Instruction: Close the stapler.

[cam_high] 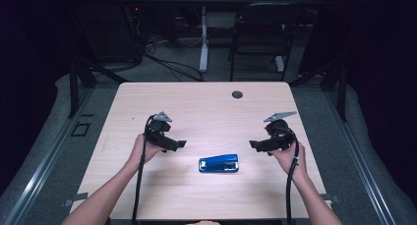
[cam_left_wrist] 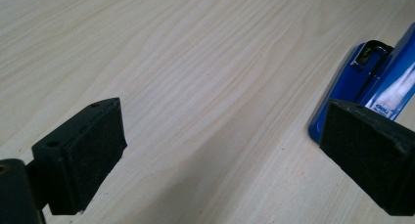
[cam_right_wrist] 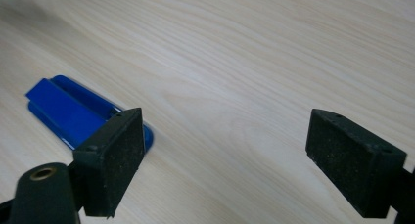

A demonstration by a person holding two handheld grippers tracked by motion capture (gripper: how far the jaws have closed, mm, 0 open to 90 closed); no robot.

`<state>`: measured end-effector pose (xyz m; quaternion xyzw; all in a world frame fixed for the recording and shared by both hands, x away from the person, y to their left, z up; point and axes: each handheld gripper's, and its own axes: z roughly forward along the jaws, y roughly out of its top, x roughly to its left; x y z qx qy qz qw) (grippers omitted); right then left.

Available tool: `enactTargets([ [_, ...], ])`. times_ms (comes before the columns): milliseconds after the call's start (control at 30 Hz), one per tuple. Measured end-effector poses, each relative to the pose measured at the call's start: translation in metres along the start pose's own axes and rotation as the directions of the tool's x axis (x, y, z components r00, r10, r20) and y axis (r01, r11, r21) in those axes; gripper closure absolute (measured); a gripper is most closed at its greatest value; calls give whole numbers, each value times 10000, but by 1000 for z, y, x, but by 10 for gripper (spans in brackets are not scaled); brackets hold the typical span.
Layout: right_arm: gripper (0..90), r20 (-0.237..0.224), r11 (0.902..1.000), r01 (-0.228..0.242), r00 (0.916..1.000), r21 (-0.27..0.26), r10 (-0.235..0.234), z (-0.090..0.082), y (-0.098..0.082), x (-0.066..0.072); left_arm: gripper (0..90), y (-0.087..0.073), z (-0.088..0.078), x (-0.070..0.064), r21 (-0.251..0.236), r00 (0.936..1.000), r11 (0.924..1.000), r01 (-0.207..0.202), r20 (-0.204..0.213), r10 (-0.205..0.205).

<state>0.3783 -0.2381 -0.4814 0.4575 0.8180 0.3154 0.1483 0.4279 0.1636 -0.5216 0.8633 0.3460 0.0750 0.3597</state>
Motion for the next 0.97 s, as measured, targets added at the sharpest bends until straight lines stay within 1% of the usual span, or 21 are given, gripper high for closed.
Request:
enactTargets([
  [67, 95, 121, 9997, -230, 9997, -41, 231, -2, -3, -8, 22, -1, 0, 3, 15, 9999, 9999, 112, -105, -112],
  [133, 65, 221, 9994, -353, 9991, 13, 353, -3, -6, -15, 14, -3, 0, 7, -1, 9995, 9998, 206, -247, -206],
  [200, 43, 351, 9986, -527, 9980, 73, 524, -3, -10, -23, 9, -4, 0, 11, -76, 9986, 9992, 382, -374, -385],
  [233, 25, 355, 9978, -646, 9973, 143, 641, -3, -11, -27, 4, -5, 0, 13, -104, 9979, 9985, 528, -380, -532],
  [300, 1, 521, 9965, -808, 9955, 207, 797, -2, -14, -34, 3, -6, -1, 17, -65, 9975, 9982, 588, -388, -590],
  [333, 0, 491, 9961, -860, 9952, 184, 850, -2, -15, -36, 3, -7, 0, 19, -65, 9970, 9980, 636, -431, -638],
  [367, 0, 585, 9950, -968, 9937, 247, 953, -2, -16, -39, 3, -8, -1, 21, 31, 9967, 9976, 694, -429, -692],
  [467, 0, 604, 9932, -1098, 9924, 388, 1074, 0, -20, -47, 3, -10, 2, 25, 75, 9951, 9961, 874, -466, -869],
  [500, 0, 674, 9929, -1133, 9916, 360, 1107, 1, -22, -49, 3, -11, 2, 27, 148, 9947, 9959, 895, -517, -886],
  [600, 0, 746, 9911, -1238, 9900, 493, 1199, 3, -25, -55, 3, -14, 4, 32, 193, 9927, 9945, 1032, -653, -1017],
  [633, 0, 752, 9903, -1272, 9896, 560, 1229, 4, -27, -57, 3, -15, 4, 34, 222, 9927, 9943, 1043, -627, -1027],
  [667, 0, 794, 9897, -1293, 9891, 621, 1243, 5, -28, -59, 3, -16, 5, 35, 248, 9916, 9936, 1098, -710, -1078],
  [700, 0, 857, 9887, -1332, 9882, 687, 1272, 7, -29, -60, 3, -17, 6, 36, 268, 9916, 9933, 1127, -670, -1107],
  [833, 0, 974, 9863, -1217, 9890, 1113, 1110, 14, -33, -63, 1, -20, 8, 39, 346, 9901, 9923, 1192, -785, -1162],
  [900, 0, 933, 9860, -1211, 9895, 1145, 1107, 17, -34, -63, 1, -20, 9, 40, 388, 9894, 9921, 1194, -878, -1157],
  [933, 0, 979, 9856, -1157, 9897, 1232, 1040, 17, -34, -64, 1, -20, 9, 40, 346, 9888, 9917, 1239, -876, -1204],
  [967, 0, 1029, 9852, -1166, 9892, 1256, 1040, 18, -35, -64, 1, -21, 9, 41, 370, 9893, 9923, 1181, -905, -1143],
])
